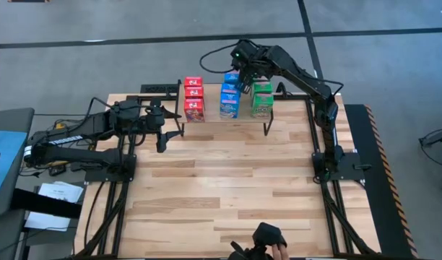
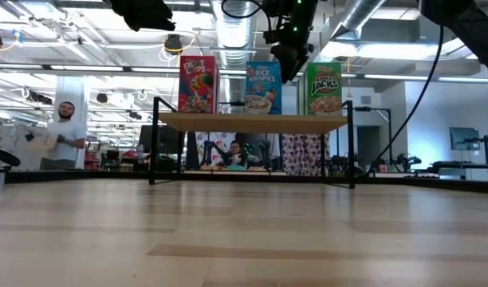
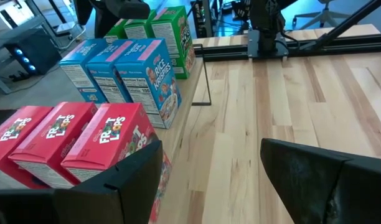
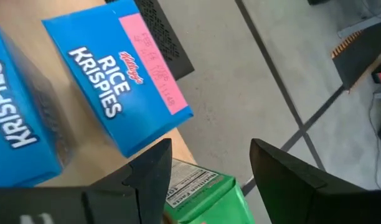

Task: Stack cereal on shelf
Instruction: Adjust the blue cereal boxes on the shelf, then return to Home Position

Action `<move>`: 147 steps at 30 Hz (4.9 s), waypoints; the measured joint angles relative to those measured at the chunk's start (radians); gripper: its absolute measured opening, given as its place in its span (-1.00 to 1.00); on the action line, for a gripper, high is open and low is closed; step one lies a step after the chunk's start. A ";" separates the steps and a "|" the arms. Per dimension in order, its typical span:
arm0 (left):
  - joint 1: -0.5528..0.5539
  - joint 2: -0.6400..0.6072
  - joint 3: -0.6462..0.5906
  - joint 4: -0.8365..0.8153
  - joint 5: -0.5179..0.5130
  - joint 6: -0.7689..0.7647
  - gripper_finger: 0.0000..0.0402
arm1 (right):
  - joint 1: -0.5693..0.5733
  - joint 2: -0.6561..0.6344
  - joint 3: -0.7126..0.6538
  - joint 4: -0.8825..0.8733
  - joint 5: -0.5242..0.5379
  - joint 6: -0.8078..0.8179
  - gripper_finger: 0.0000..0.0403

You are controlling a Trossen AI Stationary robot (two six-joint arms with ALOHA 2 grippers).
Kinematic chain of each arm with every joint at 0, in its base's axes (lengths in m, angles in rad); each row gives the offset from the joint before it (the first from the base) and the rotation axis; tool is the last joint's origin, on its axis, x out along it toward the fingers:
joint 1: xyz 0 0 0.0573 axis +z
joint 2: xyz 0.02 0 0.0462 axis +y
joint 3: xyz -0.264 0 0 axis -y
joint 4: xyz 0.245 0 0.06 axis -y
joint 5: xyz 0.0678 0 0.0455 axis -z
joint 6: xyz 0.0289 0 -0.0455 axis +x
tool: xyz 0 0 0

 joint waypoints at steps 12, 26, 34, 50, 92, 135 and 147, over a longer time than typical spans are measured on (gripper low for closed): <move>0.000 0.000 0.000 0.000 -0.001 0.000 0.30 | 0.024 0.000 0.000 0.010 -0.009 -0.018 0.19; 0.000 0.000 0.000 0.001 -0.001 0.000 0.30 | 0.038 -0.020 0.004 -0.012 0.044 -0.025 0.19; 0.000 -0.048 0.000 -0.004 -0.001 -0.001 0.30 | 0.058 -0.078 0.005 -0.053 0.045 0.025 0.19; 0.000 -0.257 -0.088 -0.117 0.001 -0.132 0.30 | 0.179 -0.346 -0.142 -0.051 -0.159 0.205 0.19; 0.000 -0.720 -0.712 0.265 0.041 -0.175 0.30 | 0.466 -1.189 -1.790 1.301 -0.267 0.396 0.19; 0.000 -0.720 -0.742 0.287 0.097 -0.202 0.30 | 0.503 -1.748 -2.343 1.659 -0.523 0.413 0.19; 0.000 -0.720 -0.855 0.463 0.061 -0.199 0.30 | 0.555 -1.744 -2.343 1.612 -0.523 0.405 0.19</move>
